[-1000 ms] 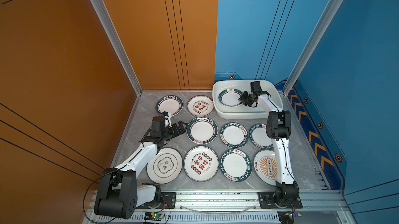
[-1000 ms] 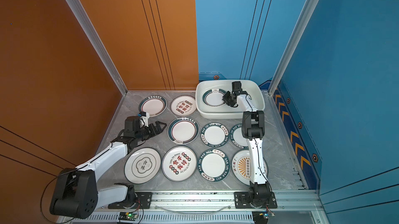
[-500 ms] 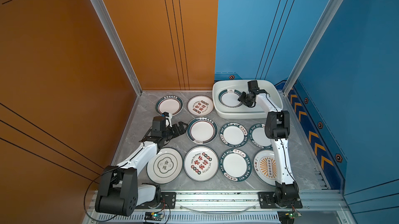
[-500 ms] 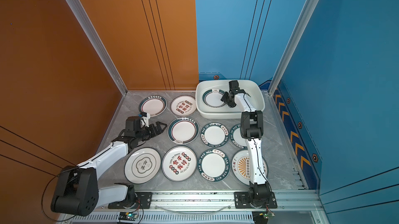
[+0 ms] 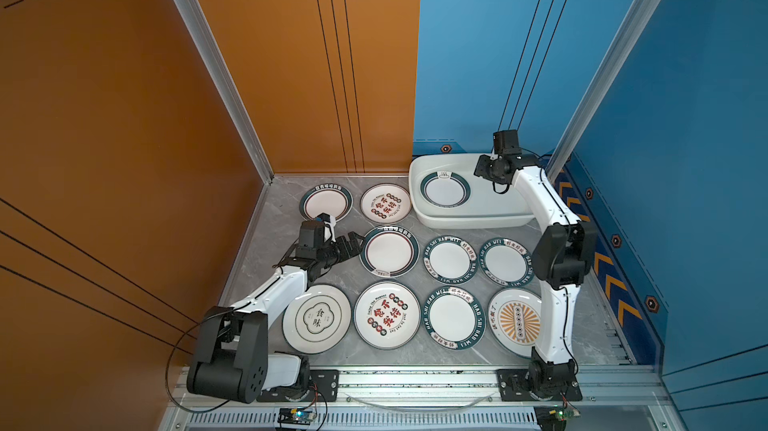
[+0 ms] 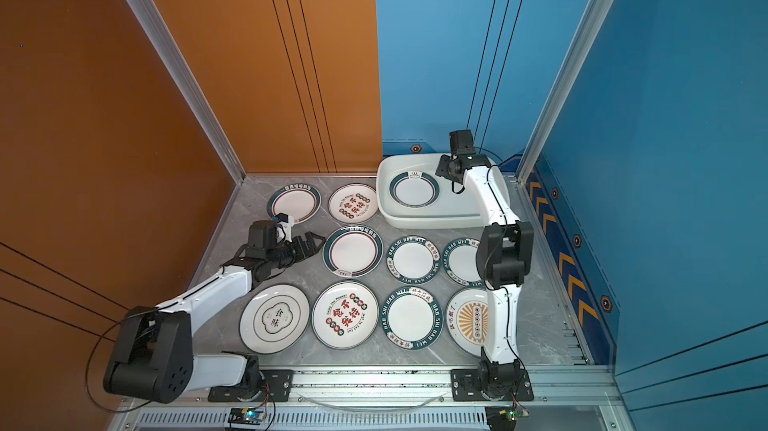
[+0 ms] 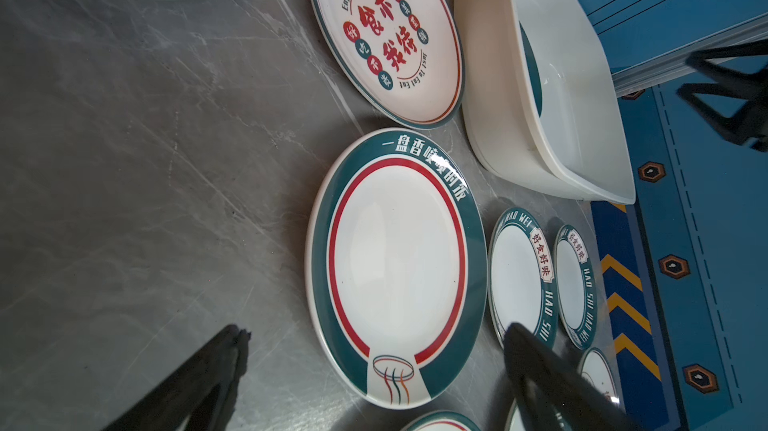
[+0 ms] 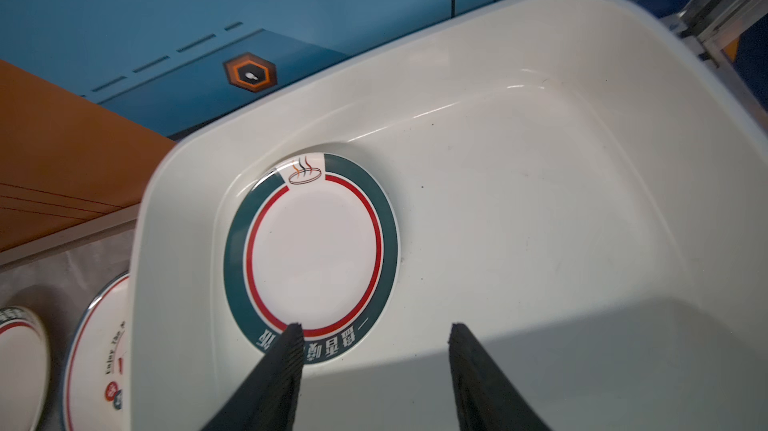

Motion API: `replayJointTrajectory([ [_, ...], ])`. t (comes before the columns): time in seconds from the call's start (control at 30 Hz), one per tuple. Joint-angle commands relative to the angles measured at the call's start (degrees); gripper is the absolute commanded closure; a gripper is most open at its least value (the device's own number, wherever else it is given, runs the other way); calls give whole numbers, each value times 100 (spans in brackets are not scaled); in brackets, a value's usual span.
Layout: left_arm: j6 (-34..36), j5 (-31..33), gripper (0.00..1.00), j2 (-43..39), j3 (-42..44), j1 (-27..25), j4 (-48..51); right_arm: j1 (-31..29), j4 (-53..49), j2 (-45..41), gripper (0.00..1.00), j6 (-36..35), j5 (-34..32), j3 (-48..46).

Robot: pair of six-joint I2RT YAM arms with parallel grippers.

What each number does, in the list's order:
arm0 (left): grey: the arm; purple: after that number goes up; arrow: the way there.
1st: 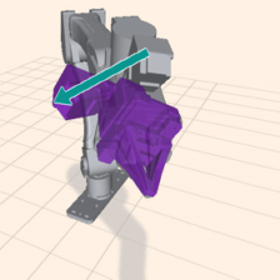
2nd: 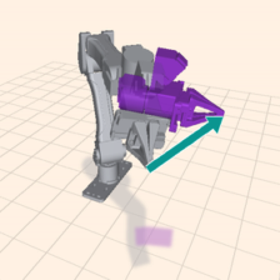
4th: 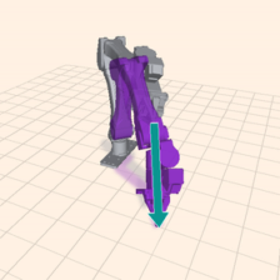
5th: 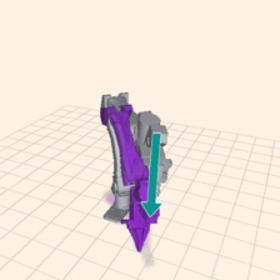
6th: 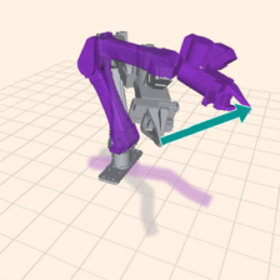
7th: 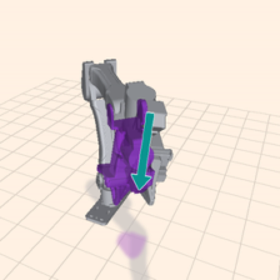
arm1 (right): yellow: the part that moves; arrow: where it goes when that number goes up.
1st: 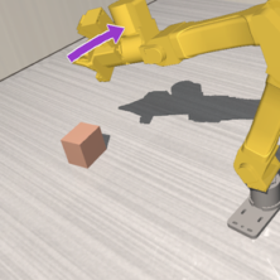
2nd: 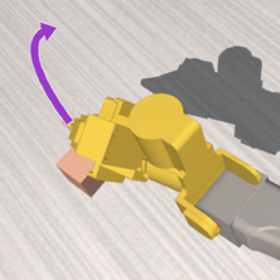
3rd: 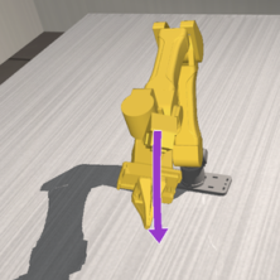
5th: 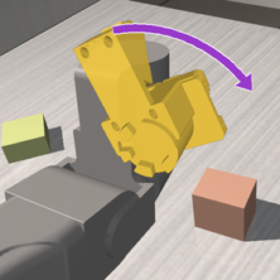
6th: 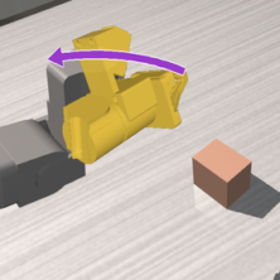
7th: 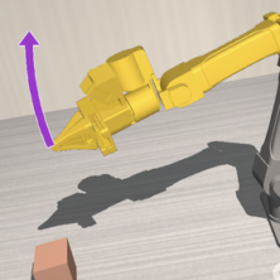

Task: Place the plates into the plastic bin on the countertop
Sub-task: 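Withdraw right gripper from bin while left gripper moves to next plate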

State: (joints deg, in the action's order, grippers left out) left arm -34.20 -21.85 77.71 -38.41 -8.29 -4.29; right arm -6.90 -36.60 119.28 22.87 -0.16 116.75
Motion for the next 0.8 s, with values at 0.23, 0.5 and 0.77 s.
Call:
replayJointTrajectory([
  [0.23, -530, -175, 7, 935, -103, -76, -944, -37, 882, -2010, 40, -30, 1464, -2697],
  [0.5, -727, -269, 17, 1409, 14, -215, -1391, 17, 1787, -3341, 40, 449, 1989, -4652],
  [0.77, -811, -264, 32, 1674, 108, -329, -1624, 97, 2013, -3926, 41, 652, 2207, -5382],
])
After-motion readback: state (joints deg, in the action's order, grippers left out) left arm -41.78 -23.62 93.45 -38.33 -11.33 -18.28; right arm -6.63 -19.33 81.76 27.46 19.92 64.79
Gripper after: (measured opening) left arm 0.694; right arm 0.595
